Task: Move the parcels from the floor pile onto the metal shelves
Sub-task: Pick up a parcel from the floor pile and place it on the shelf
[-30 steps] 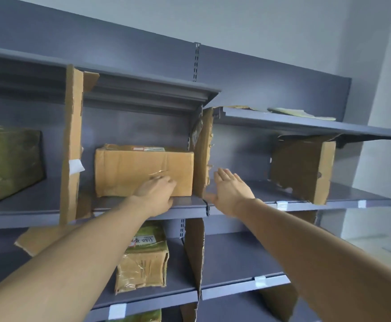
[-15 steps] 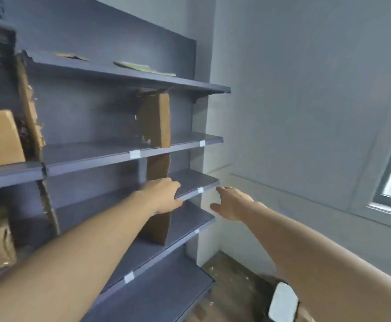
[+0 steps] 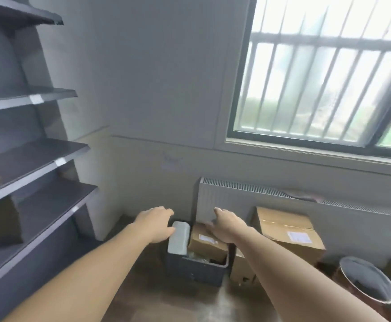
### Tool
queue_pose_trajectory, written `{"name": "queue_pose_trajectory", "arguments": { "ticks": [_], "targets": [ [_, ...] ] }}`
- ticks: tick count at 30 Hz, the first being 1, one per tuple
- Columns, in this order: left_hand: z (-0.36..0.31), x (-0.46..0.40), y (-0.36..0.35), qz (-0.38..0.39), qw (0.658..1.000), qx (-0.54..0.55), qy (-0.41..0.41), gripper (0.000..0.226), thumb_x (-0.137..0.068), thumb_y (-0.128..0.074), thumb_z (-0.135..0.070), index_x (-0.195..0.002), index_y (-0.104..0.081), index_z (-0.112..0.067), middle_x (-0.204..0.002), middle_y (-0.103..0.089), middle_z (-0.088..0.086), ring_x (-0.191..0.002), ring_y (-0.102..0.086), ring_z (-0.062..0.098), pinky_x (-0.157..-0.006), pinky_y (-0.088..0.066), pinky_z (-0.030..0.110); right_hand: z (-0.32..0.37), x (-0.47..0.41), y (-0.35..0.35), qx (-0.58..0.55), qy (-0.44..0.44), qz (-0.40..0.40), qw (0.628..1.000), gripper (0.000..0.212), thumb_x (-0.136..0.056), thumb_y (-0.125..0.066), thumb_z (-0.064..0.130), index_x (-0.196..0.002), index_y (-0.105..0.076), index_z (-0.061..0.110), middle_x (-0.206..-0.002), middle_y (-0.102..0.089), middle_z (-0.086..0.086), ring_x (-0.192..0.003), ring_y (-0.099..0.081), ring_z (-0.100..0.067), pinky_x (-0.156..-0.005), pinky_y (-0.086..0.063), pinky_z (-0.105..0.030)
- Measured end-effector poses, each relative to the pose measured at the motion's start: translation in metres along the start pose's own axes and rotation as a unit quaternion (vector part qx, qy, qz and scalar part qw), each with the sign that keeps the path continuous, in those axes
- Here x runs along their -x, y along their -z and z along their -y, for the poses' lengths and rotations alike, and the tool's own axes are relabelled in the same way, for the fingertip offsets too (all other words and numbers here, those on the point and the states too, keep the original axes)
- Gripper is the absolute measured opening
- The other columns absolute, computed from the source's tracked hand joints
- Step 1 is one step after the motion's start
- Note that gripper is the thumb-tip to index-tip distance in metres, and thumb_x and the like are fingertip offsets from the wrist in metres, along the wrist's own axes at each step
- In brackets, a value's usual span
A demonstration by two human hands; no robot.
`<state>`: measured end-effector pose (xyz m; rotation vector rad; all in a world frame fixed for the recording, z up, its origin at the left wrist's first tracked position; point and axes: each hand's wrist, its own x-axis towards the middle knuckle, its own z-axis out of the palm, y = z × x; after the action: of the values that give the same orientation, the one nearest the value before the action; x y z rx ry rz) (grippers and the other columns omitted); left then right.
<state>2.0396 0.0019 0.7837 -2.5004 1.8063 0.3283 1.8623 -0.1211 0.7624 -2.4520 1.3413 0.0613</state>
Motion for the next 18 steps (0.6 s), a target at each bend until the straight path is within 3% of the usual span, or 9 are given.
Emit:
{"name": "queue_pose_trajectory", "arguments": {
  "ticks": [9,18],
  "targets": [
    [-0.069,-0.111,-0.007,0.020,0.996,0.003,-0.088,0.056,-0.096,-0.047,-0.037,-0.148,-0.036,-0.022,-0.142,-0.047,0.003,-0.128,-0.048,0.025,-0.098,-0.043,0.039,-0.087,-0.051,0.014,-0.020,-0.061,-0.018,0.998,0.062,-0.100,-0.044,0.044,-0.150,-0.029,0.012,-0.152,-0.039,-0.008,-0.137,-0.040,-0.028,-0.109,-0.037,-0.040],
    [-0.064,-0.265,-0.032,0.052,0.994,0.058,-0.080,0.055,-0.096,-0.049,-0.038,-0.148,-0.037,-0.022,-0.145,-0.047,0.001,-0.126,-0.051,0.023,-0.097,-0.045,0.037,-0.142,-0.182,0.027,0.020,-0.085,0.013,0.996,0.067,-0.099,-0.046,0.044,-0.154,-0.024,0.013,-0.157,-0.032,-0.006,-0.140,-0.036,-0.026,-0.112,-0.034,-0.039]
  ]
}}
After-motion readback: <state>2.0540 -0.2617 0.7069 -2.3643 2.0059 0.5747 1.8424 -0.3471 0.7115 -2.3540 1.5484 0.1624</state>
